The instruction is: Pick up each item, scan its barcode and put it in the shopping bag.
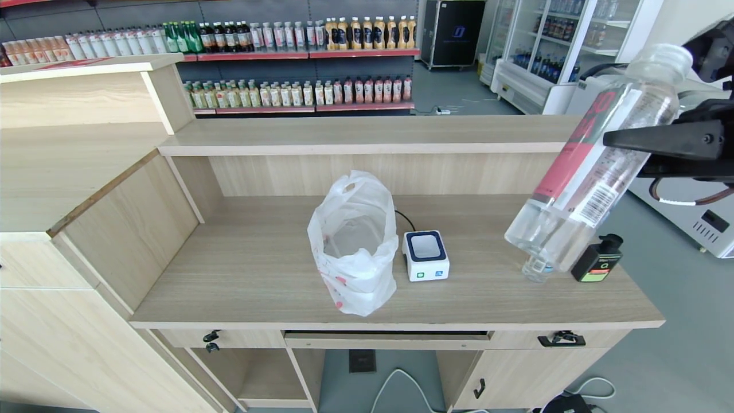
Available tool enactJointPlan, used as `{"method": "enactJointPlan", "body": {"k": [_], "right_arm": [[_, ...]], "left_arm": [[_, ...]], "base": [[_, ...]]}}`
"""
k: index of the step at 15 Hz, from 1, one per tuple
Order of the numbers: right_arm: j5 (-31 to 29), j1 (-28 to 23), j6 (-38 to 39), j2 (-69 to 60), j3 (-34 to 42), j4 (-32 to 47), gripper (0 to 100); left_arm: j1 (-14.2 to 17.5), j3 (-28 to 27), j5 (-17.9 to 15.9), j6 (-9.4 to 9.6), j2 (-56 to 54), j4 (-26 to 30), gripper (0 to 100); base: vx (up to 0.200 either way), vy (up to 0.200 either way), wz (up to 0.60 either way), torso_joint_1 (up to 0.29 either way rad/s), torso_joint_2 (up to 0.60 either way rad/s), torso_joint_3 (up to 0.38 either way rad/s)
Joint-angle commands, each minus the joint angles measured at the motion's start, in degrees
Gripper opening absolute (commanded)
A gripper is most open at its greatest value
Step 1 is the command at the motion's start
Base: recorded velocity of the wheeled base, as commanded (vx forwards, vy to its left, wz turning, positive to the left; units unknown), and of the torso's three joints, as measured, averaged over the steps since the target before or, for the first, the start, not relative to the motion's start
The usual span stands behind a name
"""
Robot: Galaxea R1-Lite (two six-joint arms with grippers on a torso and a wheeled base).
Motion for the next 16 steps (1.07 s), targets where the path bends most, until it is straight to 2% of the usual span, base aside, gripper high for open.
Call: {"method": "enactJointPlan", "body": {"k": [1,4,8,10,12,14,16], "right_arm": [[0.6,2.4,0.1,-3.5,2.3,0.2,0],[0.3,6.6,-0.4,-6.7,5.7,0.2,0],[0.1,7.1,-1.0,-10.4,10.4,0.2,0],[-2.3,7.1,-0.9,-14.3,14.8,0.2,0],[-6.9,8.0,-1.0,-16.8,16.9,0.2,0],[-15.7,10.9,-1.0,-17.1,16.2,1.1,0],[-19.3,12.4,-0.8,-17.1,15.5,1.5,0]], "left_arm": [[0.0,0.0,0.0,0.00,0.1,0.0,100],[0.0,0.0,0.0,0.00,0.1,0.0,100],[0.0,0.0,0.1,0.00,0.1,0.0,100],[0.0,0.0,0.0,0.00,0.1,0.0,100],[0.0,0.0,0.0,0.00,0.1,0.0,100],[0.0,0.0,0.0,0.00,0.1,0.0,100],[0.0,0.0,0.0,0.00,0.1,0.0,100]], "base": [[0.000,0.000,0.00,0.000,0.00,0.000],[0.000,0.000,0.00,0.000,0.00,0.000],[0.000,0.000,0.00,0.000,0.00,0.000],[0.000,0.000,0.00,0.000,0.00,0.000],[0.000,0.000,0.00,0.000,0.00,0.000],[0.000,0.000,0.00,0.000,0.00,0.000],[0.000,0.000,0.00,0.000,0.00,0.000]]}}
